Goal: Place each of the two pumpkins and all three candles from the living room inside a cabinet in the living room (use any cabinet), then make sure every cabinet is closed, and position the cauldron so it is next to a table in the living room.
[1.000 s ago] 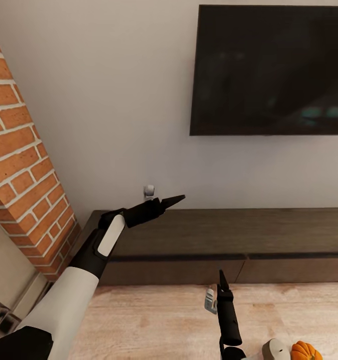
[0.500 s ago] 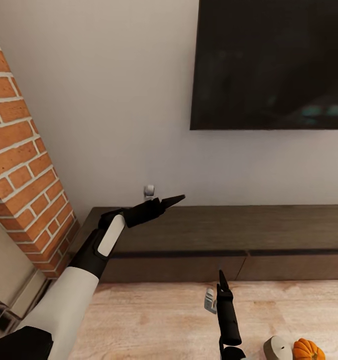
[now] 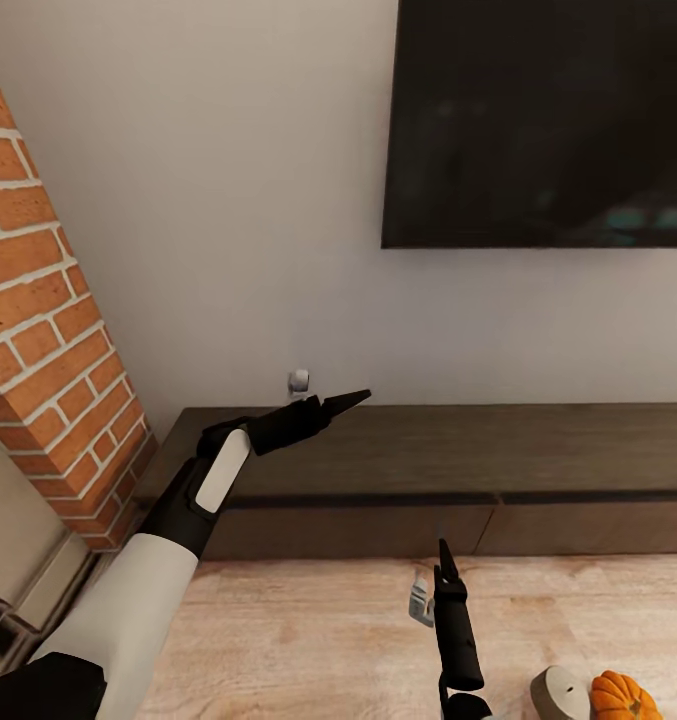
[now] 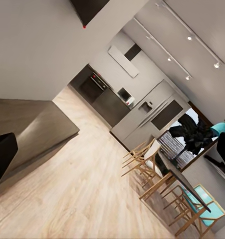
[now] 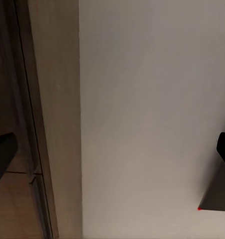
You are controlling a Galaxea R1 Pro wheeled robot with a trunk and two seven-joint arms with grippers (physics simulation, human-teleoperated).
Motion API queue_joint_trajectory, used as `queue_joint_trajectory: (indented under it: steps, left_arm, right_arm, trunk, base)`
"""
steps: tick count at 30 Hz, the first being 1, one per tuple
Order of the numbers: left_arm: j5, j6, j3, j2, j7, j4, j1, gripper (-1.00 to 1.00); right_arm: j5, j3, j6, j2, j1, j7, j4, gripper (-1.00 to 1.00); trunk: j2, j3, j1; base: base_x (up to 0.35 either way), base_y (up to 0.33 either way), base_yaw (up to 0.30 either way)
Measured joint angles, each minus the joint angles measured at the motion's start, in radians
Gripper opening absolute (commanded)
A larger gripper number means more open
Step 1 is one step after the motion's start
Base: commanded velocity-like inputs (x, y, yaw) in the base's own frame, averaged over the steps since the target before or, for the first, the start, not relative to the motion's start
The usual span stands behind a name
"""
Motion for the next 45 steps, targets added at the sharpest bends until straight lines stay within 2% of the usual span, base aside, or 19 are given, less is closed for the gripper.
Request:
queue_joint_trajectory:
  steps: [36, 45]
  left_arm:
    - [0.000, 0.000, 0.000, -0.001, 0.000, 0.000, 0.000, 1.00]
    - [0.000, 0.000, 0.000, -0.001, 0.000, 0.000, 0.000, 1.00]
  right_arm:
    - [-0.002, -0.004, -0.002, -0.008, 0.000, -0.001, -0.001, 1.00]
    - [-0.021, -0.004, -0.002, -0.003, 0.000, -0.001, -0.001, 1.00]
  trunk:
    - [-0.252, -0.113, 0.138]
    - [-0.315, -0.141, 0.173]
  base:
    - [0.000, 0.000, 0.000]
    - [0.000, 0.000, 0.000]
